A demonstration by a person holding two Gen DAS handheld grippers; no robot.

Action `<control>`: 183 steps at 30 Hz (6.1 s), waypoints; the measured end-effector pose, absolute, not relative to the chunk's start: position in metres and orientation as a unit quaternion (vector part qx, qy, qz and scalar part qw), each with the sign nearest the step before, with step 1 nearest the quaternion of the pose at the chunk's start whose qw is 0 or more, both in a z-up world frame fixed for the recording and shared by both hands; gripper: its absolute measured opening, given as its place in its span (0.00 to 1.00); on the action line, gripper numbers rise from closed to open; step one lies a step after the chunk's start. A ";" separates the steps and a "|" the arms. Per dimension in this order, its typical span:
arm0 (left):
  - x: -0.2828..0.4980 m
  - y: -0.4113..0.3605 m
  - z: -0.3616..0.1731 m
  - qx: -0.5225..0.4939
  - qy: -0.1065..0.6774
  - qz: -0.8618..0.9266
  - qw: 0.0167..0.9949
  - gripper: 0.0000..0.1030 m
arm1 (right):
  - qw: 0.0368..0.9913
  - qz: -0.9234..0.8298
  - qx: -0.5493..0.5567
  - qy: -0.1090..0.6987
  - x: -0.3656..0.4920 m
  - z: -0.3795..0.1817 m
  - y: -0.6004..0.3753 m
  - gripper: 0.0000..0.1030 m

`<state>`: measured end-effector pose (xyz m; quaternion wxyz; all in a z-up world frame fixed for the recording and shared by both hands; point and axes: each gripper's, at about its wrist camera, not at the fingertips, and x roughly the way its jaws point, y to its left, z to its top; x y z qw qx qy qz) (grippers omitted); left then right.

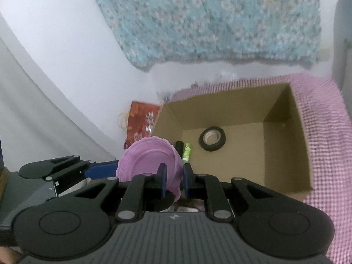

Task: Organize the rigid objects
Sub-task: 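Carry the pink lid into the box and release it, then withdraw the open right gripper from the box, then move the open right gripper toward the green dropper bottle on the table, then close the right gripper around the green dropper bottle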

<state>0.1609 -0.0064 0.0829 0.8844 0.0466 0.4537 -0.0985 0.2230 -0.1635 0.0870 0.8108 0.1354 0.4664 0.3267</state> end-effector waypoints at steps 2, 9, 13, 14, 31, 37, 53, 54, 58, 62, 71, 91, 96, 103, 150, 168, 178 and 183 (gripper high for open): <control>0.184 0.001 0.070 0.034 0.485 -0.096 0.869 0.70 | 0.795 0.324 0.136 0.494 0.245 0.074 -0.156 0.17; 0.232 0.016 0.030 0.016 0.553 -0.086 0.828 0.70 | 0.747 0.313 0.135 0.571 0.300 0.024 -0.133 0.16; 0.249 0.022 0.008 0.002 0.589 -0.077 0.805 0.70 | 0.727 0.310 0.127 0.599 0.319 0.000 -0.121 0.16; 0.253 0.023 0.005 0.001 0.594 -0.076 0.801 0.70 | 0.722 0.308 0.128 0.606 0.323 -0.006 -0.118 0.16; 0.268 0.021 -0.006 -0.016 0.611 -0.068 0.788 0.76 | 0.702 0.289 0.116 0.640 0.338 -0.042 -0.108 0.19; 0.258 0.023 0.010 -0.021 0.595 -0.071 0.800 0.76 | 0.701 0.288 0.141 0.637 0.337 -0.037 -0.118 0.20; 0.204 0.018 0.085 -0.019 0.526 -0.102 0.844 0.76 | 0.717 0.309 0.232 0.579 0.314 0.030 -0.171 0.20; 0.200 0.018 0.089 -0.019 0.523 -0.103 0.846 0.76 | 0.719 0.310 0.236 0.575 0.311 0.035 -0.175 0.20; 0.182 0.018 0.103 -0.023 0.508 -0.115 0.853 0.76 | 0.724 0.314 0.257 0.558 0.296 0.053 -0.196 0.20; 0.161 0.019 0.113 -0.026 0.494 -0.124 0.860 0.76 | 0.729 0.321 0.278 0.537 0.275 0.069 -0.217 0.20; 0.110 0.018 0.104 -0.031 0.469 -0.134 0.873 0.76 | 0.745 0.325 0.289 0.507 0.230 0.089 -0.252 0.20; 0.126 0.107 0.079 -0.080 0.433 -0.022 0.898 0.76 | 0.773 0.226 -0.024 0.592 0.317 0.022 -0.123 0.17; 0.137 0.116 0.072 -0.084 0.432 -0.023 0.898 0.76 | 0.742 0.202 -0.081 0.635 0.337 -0.023 -0.103 0.17; 0.143 0.120 0.063 -0.088 0.440 -0.026 0.893 0.76 | 0.701 0.220 -0.092 0.672 0.342 -0.058 -0.075 0.17; 0.091 -0.068 -0.002 0.056 0.403 -0.172 0.897 0.68 | 0.816 0.292 0.067 0.495 0.192 0.014 -0.230 0.43; 0.113 -0.075 -0.019 0.042 0.423 -0.173 0.889 0.31 | 0.804 0.318 0.039 0.501 0.210 -0.012 -0.217 0.21; 0.112 -0.077 -0.017 0.030 0.433 -0.175 0.884 0.22 | 0.805 0.301 0.041 0.509 0.204 -0.007 -0.220 0.20; 0.107 -0.079 -0.015 0.025 0.437 -0.178 0.881 0.22 | 0.805 0.293 0.042 0.515 0.195 -0.005 -0.221 0.20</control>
